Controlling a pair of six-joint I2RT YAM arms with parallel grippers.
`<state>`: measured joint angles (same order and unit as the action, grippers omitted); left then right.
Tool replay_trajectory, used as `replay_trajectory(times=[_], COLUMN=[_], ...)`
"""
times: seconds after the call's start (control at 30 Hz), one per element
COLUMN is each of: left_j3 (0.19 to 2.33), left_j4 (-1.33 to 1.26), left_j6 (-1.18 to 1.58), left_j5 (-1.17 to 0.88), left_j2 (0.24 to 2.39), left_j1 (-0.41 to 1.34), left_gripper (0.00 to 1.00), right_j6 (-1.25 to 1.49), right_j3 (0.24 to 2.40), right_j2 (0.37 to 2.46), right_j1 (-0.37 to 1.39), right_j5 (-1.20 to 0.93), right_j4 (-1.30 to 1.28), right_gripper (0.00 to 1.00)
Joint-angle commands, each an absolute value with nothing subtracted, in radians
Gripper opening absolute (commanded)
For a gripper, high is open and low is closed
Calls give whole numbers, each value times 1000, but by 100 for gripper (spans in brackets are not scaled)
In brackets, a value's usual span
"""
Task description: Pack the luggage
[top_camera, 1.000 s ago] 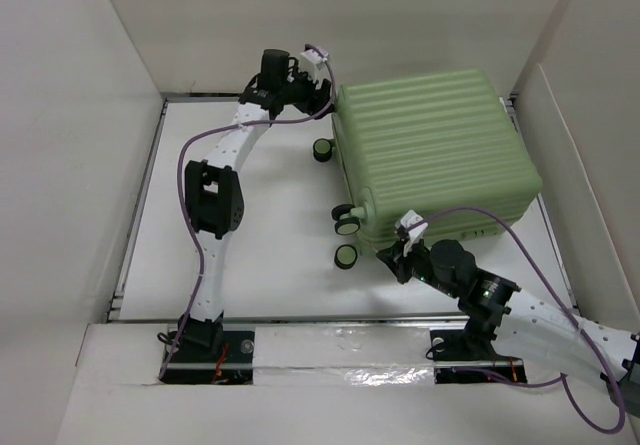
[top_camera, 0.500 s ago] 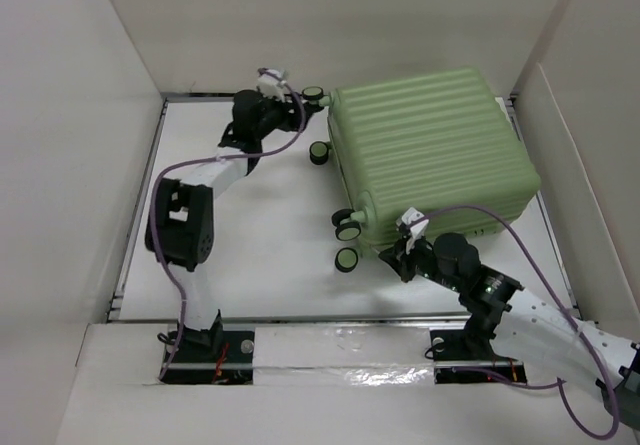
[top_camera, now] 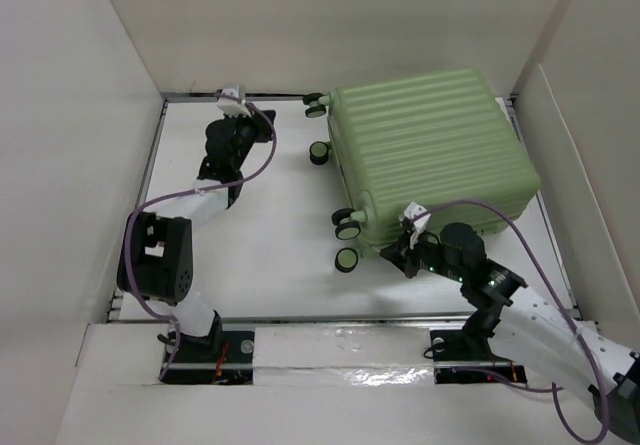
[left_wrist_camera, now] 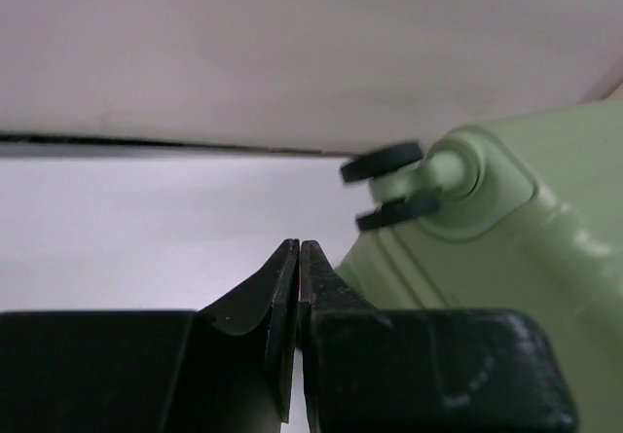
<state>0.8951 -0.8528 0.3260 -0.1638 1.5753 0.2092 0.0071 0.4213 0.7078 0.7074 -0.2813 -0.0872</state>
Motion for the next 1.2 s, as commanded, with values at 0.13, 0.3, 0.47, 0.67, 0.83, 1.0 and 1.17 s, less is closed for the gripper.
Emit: replay_trajectory(times=[0.13, 0.3, 0.47, 0.67, 0.83, 1.0, 1.17], left_j3=[1233, 1428, 1615, 1655, 1752, 1824, 1995], left_j4=[-767, -553, -367, -333, -242, -151, -11], left_j6=[293, 216, 131, 104, 35, -24, -87], left_j5=[-388, -550, -606, -626, -667, -729, -727], left_j2=[1716, 1827, 1937, 1989, 2042, 2075, 2164], left_j1=[213, 213, 222, 222, 222, 222, 253], left_gripper=[42, 69, 70, 76, 77, 77, 78], right_j6=[140, 146, 155, 149, 152, 135, 149], right_j3=[368, 331, 339, 391, 365, 365, 371], right_j2=[345, 484, 750, 969, 899, 726, 628], right_j1=[819, 867, 928, 1041, 1042, 1029, 1000], right_j5=[-241, -316, -336, -247, -169, -71, -66], right_j4=[-182, -126, 208, 388, 292, 123, -38], right_gripper=[0, 0, 0, 0, 0, 0, 0])
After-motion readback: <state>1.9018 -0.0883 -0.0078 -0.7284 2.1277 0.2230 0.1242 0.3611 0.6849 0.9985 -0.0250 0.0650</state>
